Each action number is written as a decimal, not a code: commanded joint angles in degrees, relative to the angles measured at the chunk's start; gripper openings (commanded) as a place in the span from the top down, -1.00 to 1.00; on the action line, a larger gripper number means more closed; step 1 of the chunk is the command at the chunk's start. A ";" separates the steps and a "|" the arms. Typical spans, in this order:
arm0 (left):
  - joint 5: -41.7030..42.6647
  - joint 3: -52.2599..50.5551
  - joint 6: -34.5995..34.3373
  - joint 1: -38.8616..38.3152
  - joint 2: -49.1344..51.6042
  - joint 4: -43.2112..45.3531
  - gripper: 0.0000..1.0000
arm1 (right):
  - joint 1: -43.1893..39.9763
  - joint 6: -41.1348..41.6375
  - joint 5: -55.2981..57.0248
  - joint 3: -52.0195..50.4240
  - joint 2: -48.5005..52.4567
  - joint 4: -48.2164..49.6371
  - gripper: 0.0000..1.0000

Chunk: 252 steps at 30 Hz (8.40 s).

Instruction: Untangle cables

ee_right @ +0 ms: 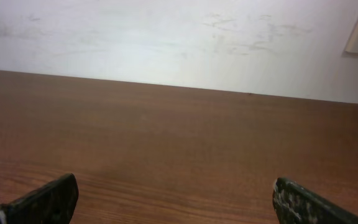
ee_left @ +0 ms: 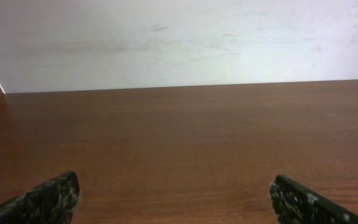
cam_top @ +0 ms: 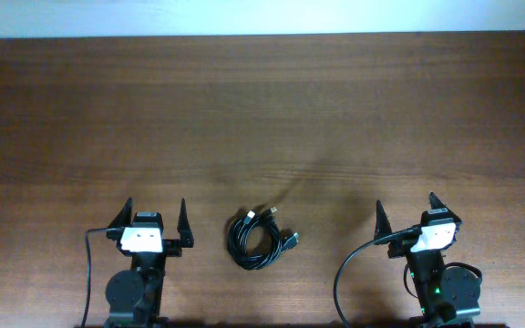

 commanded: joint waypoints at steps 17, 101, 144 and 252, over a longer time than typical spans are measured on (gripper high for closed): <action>-0.79 -0.17 0.07 0.35 -0.17 -0.09 -0.98 | 0.35 0.04 0.50 -0.28 -0.70 -0.31 -0.97; 1.14 43.23 -57.96 -30.40 70.60 -49.48 -0.93 | 0.35 0.02 0.50 -0.31 -0.70 -0.31 -0.97; -24.59 49.16 -42.64 -46.90 83.01 -34.25 1.00 | 0.37 0.02 0.50 -0.31 -0.70 -0.31 -0.98; 67.41 49.18 6.88 -43.32 68.30 17.53 1.00 | 0.35 17.81 -25.03 51.04 22.14 -40.96 0.92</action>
